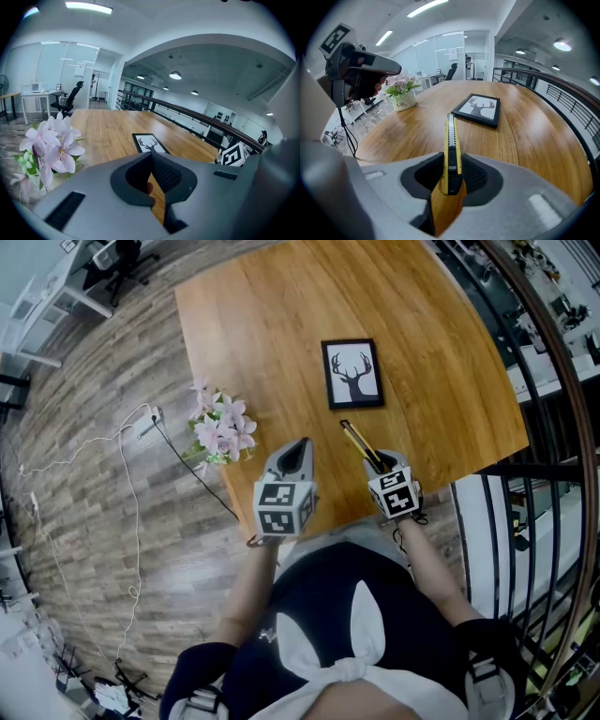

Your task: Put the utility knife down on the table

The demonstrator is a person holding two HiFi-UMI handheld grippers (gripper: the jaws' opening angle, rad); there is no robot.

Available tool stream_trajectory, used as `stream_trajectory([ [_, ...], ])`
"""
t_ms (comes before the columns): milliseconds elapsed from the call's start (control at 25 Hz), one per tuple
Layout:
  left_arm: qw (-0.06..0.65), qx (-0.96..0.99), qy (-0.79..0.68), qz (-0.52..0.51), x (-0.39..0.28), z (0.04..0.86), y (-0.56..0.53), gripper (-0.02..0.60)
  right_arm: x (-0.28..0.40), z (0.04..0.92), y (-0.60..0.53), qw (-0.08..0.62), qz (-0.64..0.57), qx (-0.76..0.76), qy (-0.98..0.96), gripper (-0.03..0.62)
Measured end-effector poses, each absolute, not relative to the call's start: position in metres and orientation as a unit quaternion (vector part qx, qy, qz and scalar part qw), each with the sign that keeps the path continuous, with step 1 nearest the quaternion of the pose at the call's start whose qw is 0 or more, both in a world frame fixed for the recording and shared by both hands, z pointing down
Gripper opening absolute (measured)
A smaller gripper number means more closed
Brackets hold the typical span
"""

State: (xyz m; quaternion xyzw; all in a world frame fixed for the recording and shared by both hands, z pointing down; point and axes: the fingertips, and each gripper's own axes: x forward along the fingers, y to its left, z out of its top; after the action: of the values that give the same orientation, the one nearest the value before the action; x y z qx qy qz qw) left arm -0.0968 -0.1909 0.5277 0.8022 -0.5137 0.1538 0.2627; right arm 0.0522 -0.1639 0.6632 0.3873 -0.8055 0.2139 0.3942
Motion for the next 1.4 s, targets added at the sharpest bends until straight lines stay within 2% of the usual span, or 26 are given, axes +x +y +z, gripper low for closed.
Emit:
stream_trajectory([
  [640, 0.273, 0.802, -0.508, 0.156, -0.098, 0.531, -0.192, 0.008, 0.051, 0.683, -0.162, 0.424, 0.216, 0.369, -0.798, 0.117],
  [1400, 0.285, 0.800, -0.502, 0.161, -0.098, 0.539, -0.193, 0.008, 0.050, 0.689, -0.162, 0.426, 0.221, 0.355, -0.803, 0.118],
])
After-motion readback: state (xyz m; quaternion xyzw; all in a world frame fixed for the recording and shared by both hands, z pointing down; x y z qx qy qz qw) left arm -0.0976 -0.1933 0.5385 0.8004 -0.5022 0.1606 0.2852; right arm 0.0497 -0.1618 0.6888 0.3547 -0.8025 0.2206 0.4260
